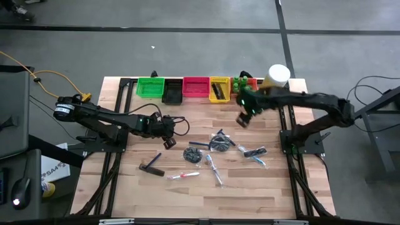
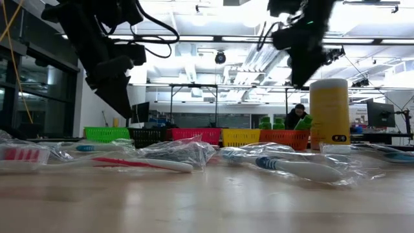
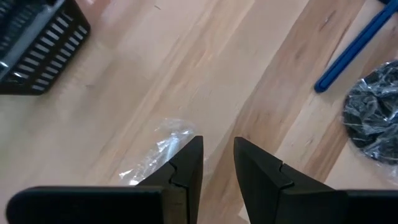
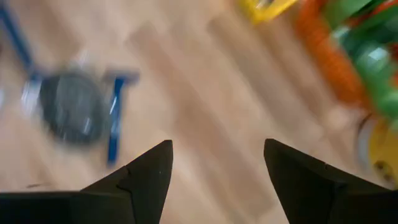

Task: Pick & Place Travel size toiletries
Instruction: Put the black hair comb into the yellow basket

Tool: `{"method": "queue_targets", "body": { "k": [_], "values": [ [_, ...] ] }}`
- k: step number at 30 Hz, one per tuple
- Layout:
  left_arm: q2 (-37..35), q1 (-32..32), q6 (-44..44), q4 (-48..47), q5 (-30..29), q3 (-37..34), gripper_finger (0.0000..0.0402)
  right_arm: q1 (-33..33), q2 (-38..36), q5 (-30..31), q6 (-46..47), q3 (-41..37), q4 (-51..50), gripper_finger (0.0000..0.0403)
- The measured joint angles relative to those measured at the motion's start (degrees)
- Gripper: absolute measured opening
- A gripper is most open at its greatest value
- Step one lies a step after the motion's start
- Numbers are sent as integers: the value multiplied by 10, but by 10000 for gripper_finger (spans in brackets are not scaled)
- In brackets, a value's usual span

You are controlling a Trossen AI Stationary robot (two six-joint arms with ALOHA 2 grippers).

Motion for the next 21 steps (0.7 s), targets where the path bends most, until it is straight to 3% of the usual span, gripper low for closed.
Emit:
{"method": "queue_targets", "body": {
  "k": [8,12,21],
  "values": [
    [0,-39,-1,0,-42,0,90,163,-79,-28,57,-131,-3,247],
    [0,-51,-6,4,-59,0,90,227,-83,-15,27,-167,-6,247],
    [0,-53,-15,3,-67,0,90,279,-79,-8,-22,-224,-3,247]
  ]
}}
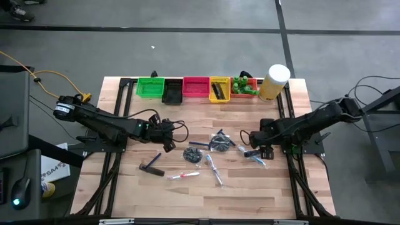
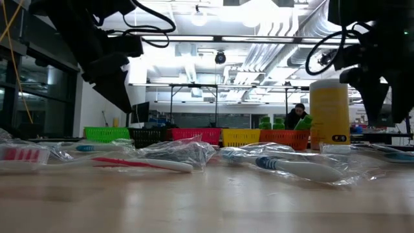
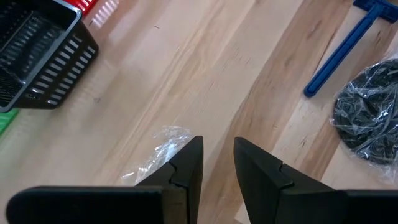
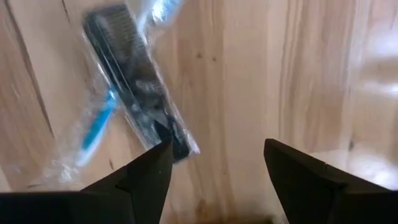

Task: Pick & Place Travel size toiletries
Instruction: Put the black hair comb into the yellow basket

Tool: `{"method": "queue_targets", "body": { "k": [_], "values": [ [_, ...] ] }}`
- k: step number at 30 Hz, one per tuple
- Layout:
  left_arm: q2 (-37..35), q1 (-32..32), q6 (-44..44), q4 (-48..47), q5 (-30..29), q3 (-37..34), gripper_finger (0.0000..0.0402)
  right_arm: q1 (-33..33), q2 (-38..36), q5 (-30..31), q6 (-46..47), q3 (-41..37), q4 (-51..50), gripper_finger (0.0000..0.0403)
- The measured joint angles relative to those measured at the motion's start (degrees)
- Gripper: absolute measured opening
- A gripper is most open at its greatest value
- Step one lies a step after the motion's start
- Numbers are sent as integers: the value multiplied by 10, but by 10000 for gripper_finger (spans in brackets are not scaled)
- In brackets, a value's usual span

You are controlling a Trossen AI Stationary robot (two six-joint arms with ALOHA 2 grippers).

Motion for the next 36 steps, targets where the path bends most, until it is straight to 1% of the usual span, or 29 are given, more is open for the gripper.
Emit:
{"method": "queue_targets", "body": {
  "k": [6,10,14,19,22,26,30,36],
  "values": [
    [0,0,0,0,-2,0,90,24,4,-20,-1,0,12,247],
    [0,0,0,-1,-2,0,90,38,24,-24,25,0,19,247],
    [0,0,2,-1,-4,0,90,38,58,-35,38,0,31,247],
    [0,1,5,-1,-5,0,90,38,115,-39,17,0,31,247],
    [0,1,7,-1,-5,0,90,38,152,-52,-7,0,41,247],
    [0,1,12,-1,-6,0,90,38,187,-54,-19,0,43,247],
    [0,1,13,0,-6,0,90,38,204,-56,-26,1,47,247],
    [0,1,13,0,-6,0,90,38,206,-63,-41,3,52,247]
  ]
}}
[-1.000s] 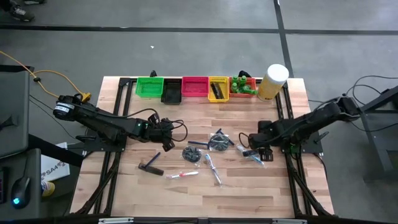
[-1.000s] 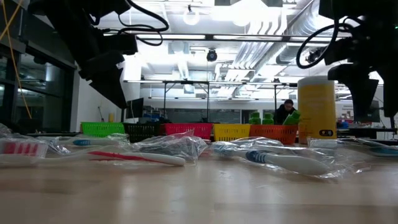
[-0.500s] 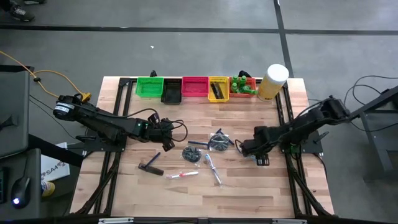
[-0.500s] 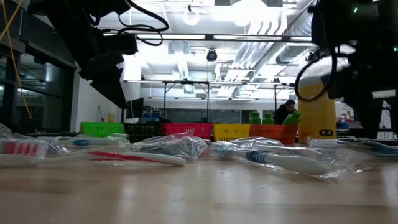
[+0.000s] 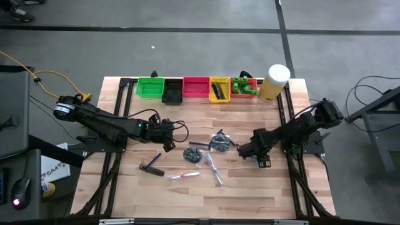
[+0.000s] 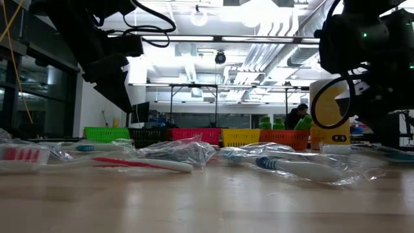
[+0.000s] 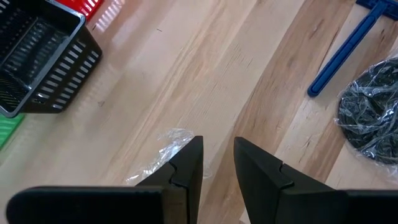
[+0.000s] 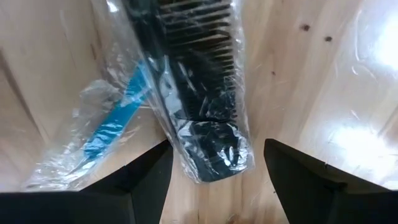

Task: Pick & Place Travel size toiletries
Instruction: Put the black hair comb into the yellow basket

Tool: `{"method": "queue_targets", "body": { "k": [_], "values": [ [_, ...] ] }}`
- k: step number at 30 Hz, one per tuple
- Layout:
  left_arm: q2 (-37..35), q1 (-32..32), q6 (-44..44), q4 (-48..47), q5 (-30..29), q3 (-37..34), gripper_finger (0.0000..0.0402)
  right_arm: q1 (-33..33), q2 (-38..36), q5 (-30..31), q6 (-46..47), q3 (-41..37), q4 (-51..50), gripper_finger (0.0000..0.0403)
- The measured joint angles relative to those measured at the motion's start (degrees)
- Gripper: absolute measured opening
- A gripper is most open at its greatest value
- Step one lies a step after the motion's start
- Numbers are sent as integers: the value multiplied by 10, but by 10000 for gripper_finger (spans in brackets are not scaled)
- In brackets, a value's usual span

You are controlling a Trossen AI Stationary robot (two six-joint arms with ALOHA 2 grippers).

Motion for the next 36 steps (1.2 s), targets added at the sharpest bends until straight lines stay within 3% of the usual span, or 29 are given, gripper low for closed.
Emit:
{"method": "queue_targets", "body": {
  "k": [12,27,36],
  "values": [
    [0,0,0,0,0,1,90,-5,0,-7,-69,5,70,237],
    [0,0,2,-1,0,1,90,-5,0,-16,-65,5,77,107],
    [0,0,2,-9,0,1,90,-24,1,23,-68,72,-21,111]
  ]
}}
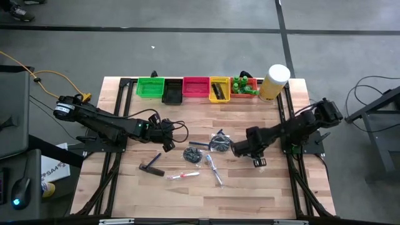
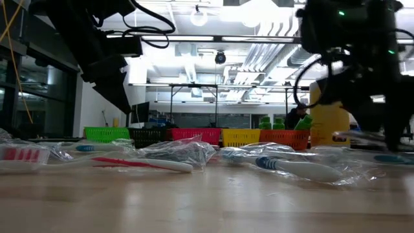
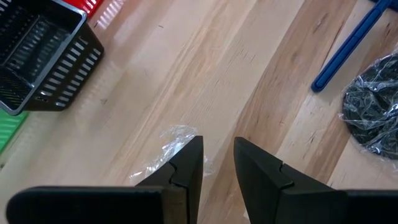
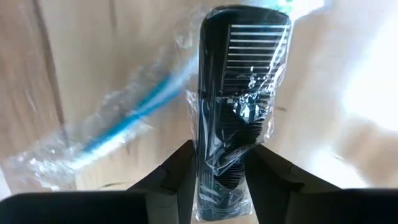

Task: Pick & Place Travel size toiletries
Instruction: Put the black hair comb into the yellow basket

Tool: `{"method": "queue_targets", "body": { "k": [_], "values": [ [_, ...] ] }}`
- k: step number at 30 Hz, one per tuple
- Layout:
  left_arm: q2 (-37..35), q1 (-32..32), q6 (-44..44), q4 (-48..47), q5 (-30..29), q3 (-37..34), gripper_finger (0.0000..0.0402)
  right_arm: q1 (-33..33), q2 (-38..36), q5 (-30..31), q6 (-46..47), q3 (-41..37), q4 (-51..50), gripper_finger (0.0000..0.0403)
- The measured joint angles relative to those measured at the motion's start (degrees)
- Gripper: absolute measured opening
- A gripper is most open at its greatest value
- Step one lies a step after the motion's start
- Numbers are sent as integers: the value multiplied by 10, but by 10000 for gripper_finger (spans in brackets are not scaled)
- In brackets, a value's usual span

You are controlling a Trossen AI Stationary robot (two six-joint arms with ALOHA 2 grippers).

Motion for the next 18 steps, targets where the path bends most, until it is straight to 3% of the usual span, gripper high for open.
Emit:
{"method": "queue_targets", "body": {
  "k": [4,9,12,18],
  "values": [
    [0,0,0,-2,0,0,90,-25,0,50,-21,56,-67,105],
    [0,0,0,-13,-1,0,90,-79,0,167,-73,117,-49,120],
    [0,0,0,-13,-1,0,90,-128,-1,209,-107,142,17,121],
    [0,0,-2,-13,-2,0,90,-237,-1,212,-122,157,262,112]
  ]
}}
